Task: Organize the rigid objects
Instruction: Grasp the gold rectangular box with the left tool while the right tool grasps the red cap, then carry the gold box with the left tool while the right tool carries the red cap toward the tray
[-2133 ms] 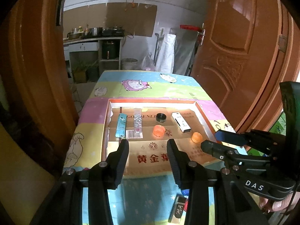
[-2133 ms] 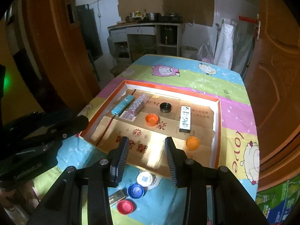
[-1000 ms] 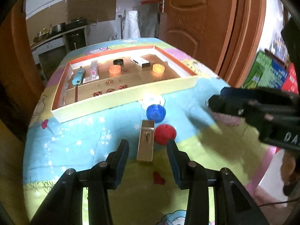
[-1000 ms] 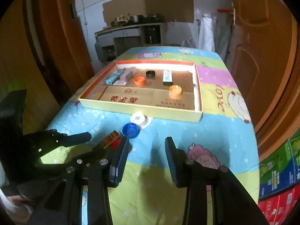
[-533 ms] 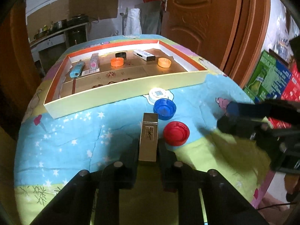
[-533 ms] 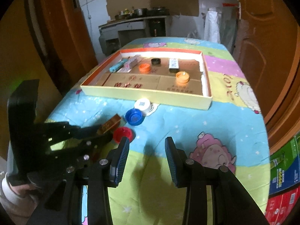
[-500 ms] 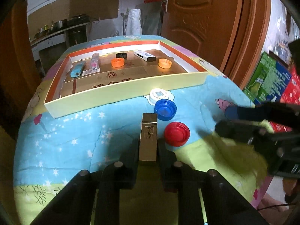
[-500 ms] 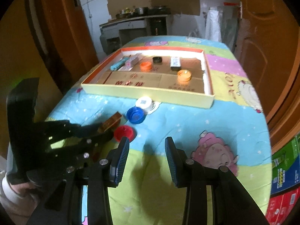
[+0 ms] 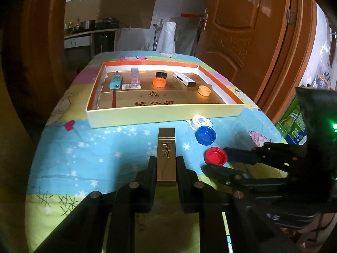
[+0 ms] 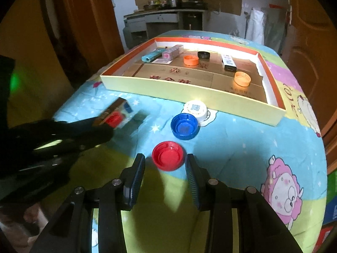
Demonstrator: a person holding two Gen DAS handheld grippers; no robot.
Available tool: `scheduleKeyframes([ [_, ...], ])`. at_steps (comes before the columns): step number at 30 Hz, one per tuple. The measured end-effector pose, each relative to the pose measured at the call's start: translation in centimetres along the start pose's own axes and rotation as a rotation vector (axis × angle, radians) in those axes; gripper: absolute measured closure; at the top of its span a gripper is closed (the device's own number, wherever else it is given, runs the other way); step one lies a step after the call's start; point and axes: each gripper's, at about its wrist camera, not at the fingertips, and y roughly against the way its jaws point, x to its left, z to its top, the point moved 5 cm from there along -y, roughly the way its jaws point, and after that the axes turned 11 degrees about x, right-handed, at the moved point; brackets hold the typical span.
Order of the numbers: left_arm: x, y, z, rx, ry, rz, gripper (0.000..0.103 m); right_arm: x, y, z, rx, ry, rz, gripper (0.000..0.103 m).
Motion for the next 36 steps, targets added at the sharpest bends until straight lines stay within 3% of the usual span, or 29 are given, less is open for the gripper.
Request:
scheduleKeyframes([
  [8,0.1,0.2,0.0,-0.007,0.004,-0.009,0.085,0.5,-0.7,0.7,-0.011,0.044,-0.067,0.063],
  [10,0.0,0.2,0.0,-0.008,0.005,-0.008,0.085,0.7,-0.8,0.6,-0.013,0.054,-0.085,0.072],
  [15,0.2,0.4,0.0,-0.014,0.01,-0.004,0.085,0.5,-0.7,0.5,-0.022,0.039,-0.097,0.072],
  [36,-0.8,2.4,1.6,-0.066,-0.001,-0.031,0.085,-0.4,4.1,1.7,-0.141,-0.001,-0.068,0.072],
])
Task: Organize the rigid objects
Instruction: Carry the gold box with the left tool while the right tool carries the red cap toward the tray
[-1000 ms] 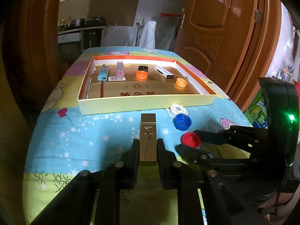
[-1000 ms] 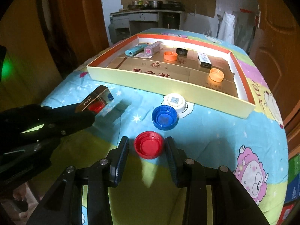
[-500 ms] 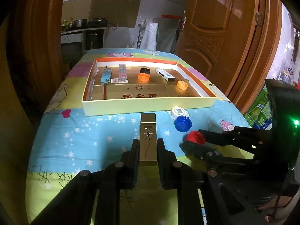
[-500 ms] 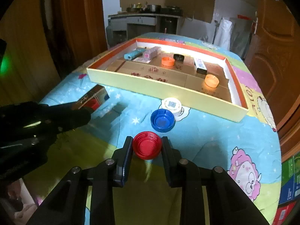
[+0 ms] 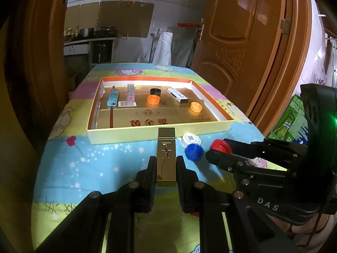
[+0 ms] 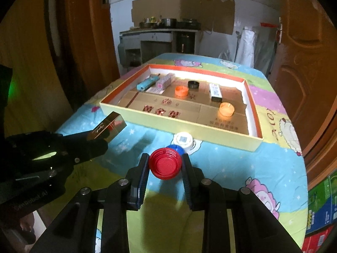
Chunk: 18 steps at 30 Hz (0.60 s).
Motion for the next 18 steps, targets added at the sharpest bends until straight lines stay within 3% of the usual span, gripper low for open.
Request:
scheduleKeyframes([
  [18,0.9,-1.9,5.2,-0.01,0.03,0.014,0.085,-3.8,-0.4,4.2,-0.048,-0.041,0.009,0.072],
])
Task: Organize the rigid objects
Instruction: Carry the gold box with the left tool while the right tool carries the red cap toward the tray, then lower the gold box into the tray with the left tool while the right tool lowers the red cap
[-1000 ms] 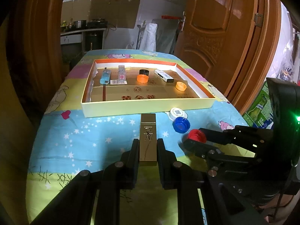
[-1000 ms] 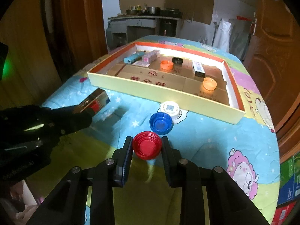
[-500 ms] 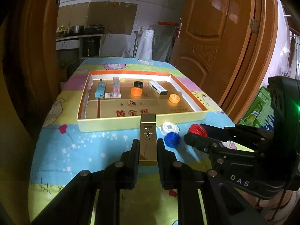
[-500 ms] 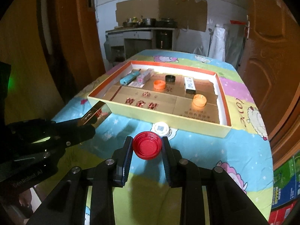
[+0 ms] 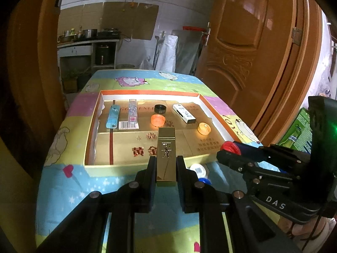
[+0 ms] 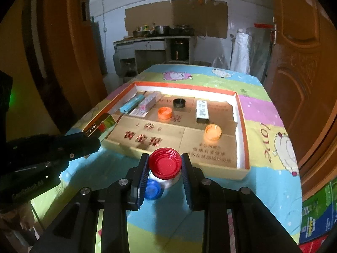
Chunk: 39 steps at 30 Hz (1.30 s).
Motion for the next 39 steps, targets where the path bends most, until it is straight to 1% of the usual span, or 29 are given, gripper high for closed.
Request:
scheduleKeyframes([
  [9,0.1,-1.7,1.7,0.022,0.0,0.016,0.085,-1.3,-0.9,2.3,-0.015,0.003,0.003,0.072],
  [21,1.4,-4.1,3.8,0.046,0.022,0.03,0.085,-2.0,-2.7,4.4,-0.011,0.013,0.009,0.072],
  [30,2.5,-5.9,4.8,0.064,0.044,0.042,0.085,-2.3,-4.9,6.2,-0.004,0.017,0.017,0.072],
  [39,3.4,-7.7,5.1,0.088,0.053,0.051,0.085,-2.8,-7.1,6.3,0.02,0.01,0.02,0.072],
])
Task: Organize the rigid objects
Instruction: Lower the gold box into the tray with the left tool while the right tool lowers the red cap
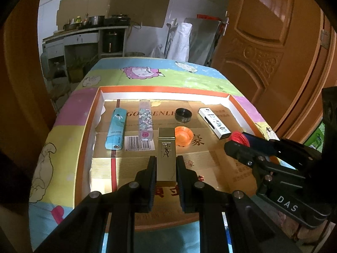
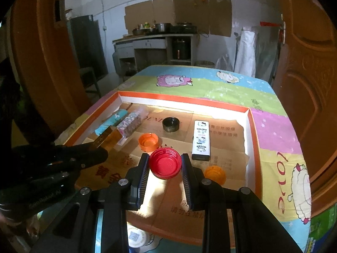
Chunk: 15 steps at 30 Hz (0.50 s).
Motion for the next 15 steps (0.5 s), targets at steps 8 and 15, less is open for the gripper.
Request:
scheduleKeyframes([
  [8,0.4,-1.0,-0.1,0.01,0.0,0.02,0.085,-0.3,-1.4,-0.2,0.018,0.0,-0.002,0.072],
  [15,0.4,-1.5,-0.1,0.015,-0.006,0.035,0.085,-0.2,-2.2,-0.2,0.03,0.006,-0.004,0.072],
])
